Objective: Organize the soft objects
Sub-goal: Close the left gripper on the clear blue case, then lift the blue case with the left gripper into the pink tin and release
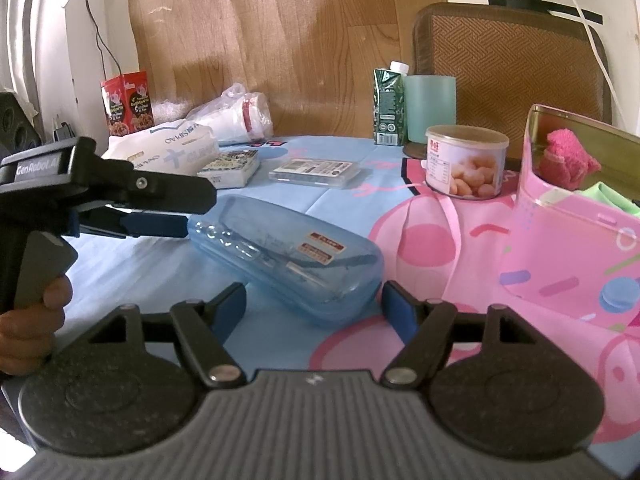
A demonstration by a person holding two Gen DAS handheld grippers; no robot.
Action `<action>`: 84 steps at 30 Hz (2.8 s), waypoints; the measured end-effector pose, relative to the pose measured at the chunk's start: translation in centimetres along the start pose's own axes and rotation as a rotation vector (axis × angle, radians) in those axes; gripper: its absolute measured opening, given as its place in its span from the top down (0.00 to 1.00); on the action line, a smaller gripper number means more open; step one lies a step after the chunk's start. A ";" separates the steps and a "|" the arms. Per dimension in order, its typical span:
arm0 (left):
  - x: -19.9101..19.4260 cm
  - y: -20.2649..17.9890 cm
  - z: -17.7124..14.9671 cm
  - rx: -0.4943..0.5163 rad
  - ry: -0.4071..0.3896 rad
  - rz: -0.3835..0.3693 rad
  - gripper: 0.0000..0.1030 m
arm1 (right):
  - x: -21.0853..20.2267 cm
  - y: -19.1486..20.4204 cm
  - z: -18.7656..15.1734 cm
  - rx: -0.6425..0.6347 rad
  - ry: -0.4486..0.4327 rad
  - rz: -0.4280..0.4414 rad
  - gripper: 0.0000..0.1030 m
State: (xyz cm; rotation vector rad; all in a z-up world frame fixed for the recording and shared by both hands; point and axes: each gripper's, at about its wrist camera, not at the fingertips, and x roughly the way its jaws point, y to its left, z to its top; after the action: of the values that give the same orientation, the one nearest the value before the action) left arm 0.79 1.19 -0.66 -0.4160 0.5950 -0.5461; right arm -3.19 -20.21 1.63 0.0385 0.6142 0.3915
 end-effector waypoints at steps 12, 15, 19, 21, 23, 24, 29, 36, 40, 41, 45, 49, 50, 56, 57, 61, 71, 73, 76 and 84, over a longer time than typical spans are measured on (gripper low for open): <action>0.2 -0.7 -0.1 0.049 0.008 -0.010 0.00 | -0.4 0.5 -0.1 -0.027 -0.014 0.032 0.29; 0.2 -0.7 -0.1 0.048 0.008 -0.010 0.00 | -0.5 0.6 -0.2 -0.039 -0.018 0.025 0.31; 0.1 -0.8 -0.2 0.049 0.005 -0.009 0.01 | -1.1 0.8 -0.7 -0.027 -0.008 0.041 0.32; 0.1 -0.8 -0.2 0.049 0.006 -0.011 0.01 | -1.8 1.1 -1.1 -0.036 -0.003 0.062 0.32; 0.2 -0.7 -0.2 0.050 0.009 -0.016 0.01 | -2.7 1.4 -1.7 -0.049 0.001 0.090 0.32; 0.2 -0.7 -0.1 0.051 0.011 -0.017 0.01 | -3.0 1.5 -2.0 -0.055 0.002 0.104 0.32; 0.1 -0.3 0.0 0.027 0.019 -0.010 0.00 | -4.1 2.6 -2.9 -0.139 -0.010 0.107 0.32; -1.8 0.9 -0.5 -0.116 0.055 -0.037 0.00 | -4.5 0.9 -2.2 -0.097 -0.040 0.071 0.20; -2.7 0.0 -0.5 -0.138 0.070 -0.060 0.00 | -3.9 0.6 -1.5 -0.093 -0.042 0.110 0.19; -2.7 -0.2 -0.4 -0.143 0.077 -0.061 0.00 | -3.5 0.7 -1.4 -0.100 -0.036 0.123 0.19; -2.2 -0.7 -0.3 -0.165 0.110 -0.060 0.01 | -1.8 1.6 -0.7 -0.148 -0.001 0.121 0.19; -0.7 -0.6 -0.6 -0.200 0.163 -0.047 0.12 | -0.7 1.8 -0.1 -0.165 0.018 0.122 0.19; -0.4 -0.7 -0.8 -0.201 0.164 -0.047 0.14 | -0.4 1.8 0.0 -0.165 0.026 0.120 0.20; 1.1 -3.1 -0.4 -0.126 0.191 -0.011 0.36 | -0.5 1.7 -0.7 -0.145 -0.008 0.126 0.45; 1.2 -3.8 0.0 -0.104 0.185 -0.019 0.36 | -1.1 1.6 -0.7 -0.152 -0.043 0.110 0.45; 2.4 -8.1 2.8 0.015 0.160 -0.069 0.36 | -3.8 0.1 0.1 -0.129 -0.170 0.033 0.45; 12.5 -21.8 6.3 0.303 0.185 -0.203 0.36 | -8.6 -9.1 2.1 -0.013 -0.375 -0.279 0.45; 15.1 -23.9 6.1 0.329 0.212 -0.215 0.35 | -9.0 -10.8 1.7 -0.008 -0.372 -0.354 0.45; 18.7 -26.4 5.4 0.375 0.239 -0.205 0.28 | -8.5 -13.2 1.4 -0.012 -0.341 -0.457 0.45; 21.5 -26.5 3.4 0.393 0.264 -0.114 0.19 | -7.9 -16.3 0.4 0.044 -0.322 -0.563 0.43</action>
State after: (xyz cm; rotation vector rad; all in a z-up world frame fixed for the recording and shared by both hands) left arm 8.31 -31.47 6.66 -0.0038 0.7007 -0.8165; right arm -3.21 -38.15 3.85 -0.0302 0.2936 -0.1740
